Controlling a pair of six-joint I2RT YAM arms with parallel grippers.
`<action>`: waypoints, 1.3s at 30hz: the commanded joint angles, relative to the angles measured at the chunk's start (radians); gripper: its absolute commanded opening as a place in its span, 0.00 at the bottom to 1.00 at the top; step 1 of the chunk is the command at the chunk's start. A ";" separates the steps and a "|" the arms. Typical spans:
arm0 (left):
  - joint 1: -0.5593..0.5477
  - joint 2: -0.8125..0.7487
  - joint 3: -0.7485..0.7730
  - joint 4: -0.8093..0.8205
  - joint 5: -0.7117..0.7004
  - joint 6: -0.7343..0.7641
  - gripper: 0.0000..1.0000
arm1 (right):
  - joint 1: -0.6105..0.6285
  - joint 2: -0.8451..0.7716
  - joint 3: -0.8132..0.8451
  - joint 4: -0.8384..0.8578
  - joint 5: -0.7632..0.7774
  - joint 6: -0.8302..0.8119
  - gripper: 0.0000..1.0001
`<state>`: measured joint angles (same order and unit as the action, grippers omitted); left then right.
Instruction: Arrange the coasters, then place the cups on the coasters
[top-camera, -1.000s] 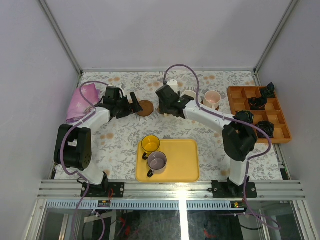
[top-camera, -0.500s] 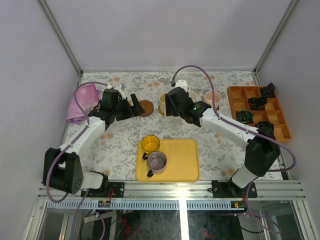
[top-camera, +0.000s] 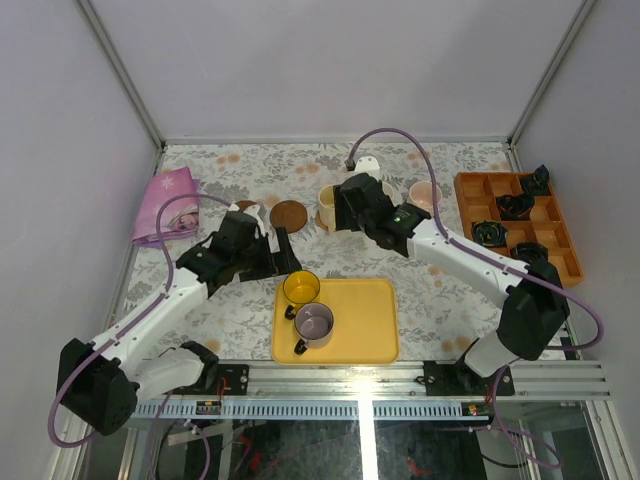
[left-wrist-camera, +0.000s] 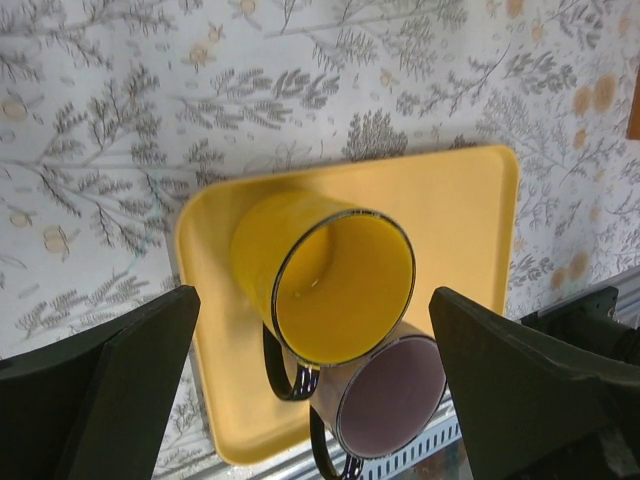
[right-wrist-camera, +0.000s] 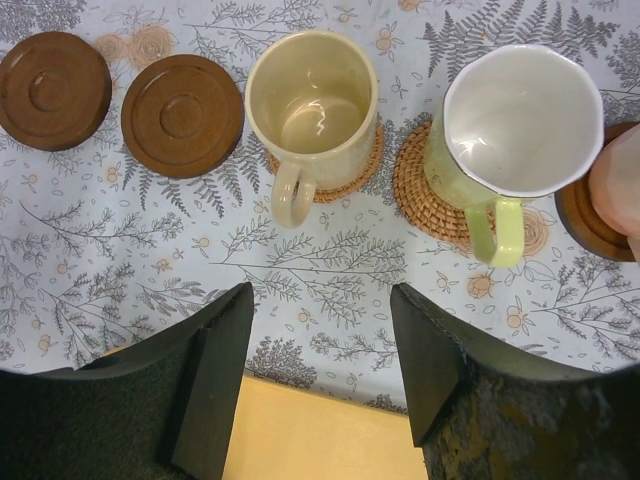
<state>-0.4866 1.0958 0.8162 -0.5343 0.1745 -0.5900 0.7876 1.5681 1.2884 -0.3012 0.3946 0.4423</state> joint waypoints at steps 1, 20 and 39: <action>-0.057 -0.039 -0.033 -0.077 -0.042 -0.077 1.00 | 0.009 -0.062 -0.008 0.042 0.043 -0.023 0.65; -0.222 -0.068 -0.096 -0.136 -0.184 -0.155 0.92 | 0.009 -0.043 -0.022 0.045 0.010 -0.010 0.65; -0.231 -0.112 -0.153 -0.147 -0.133 -0.199 0.65 | 0.008 -0.025 -0.018 0.029 -0.038 0.012 0.65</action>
<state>-0.7067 0.9878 0.6716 -0.6697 0.0280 -0.7738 0.7883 1.5497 1.2636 -0.2943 0.3714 0.4416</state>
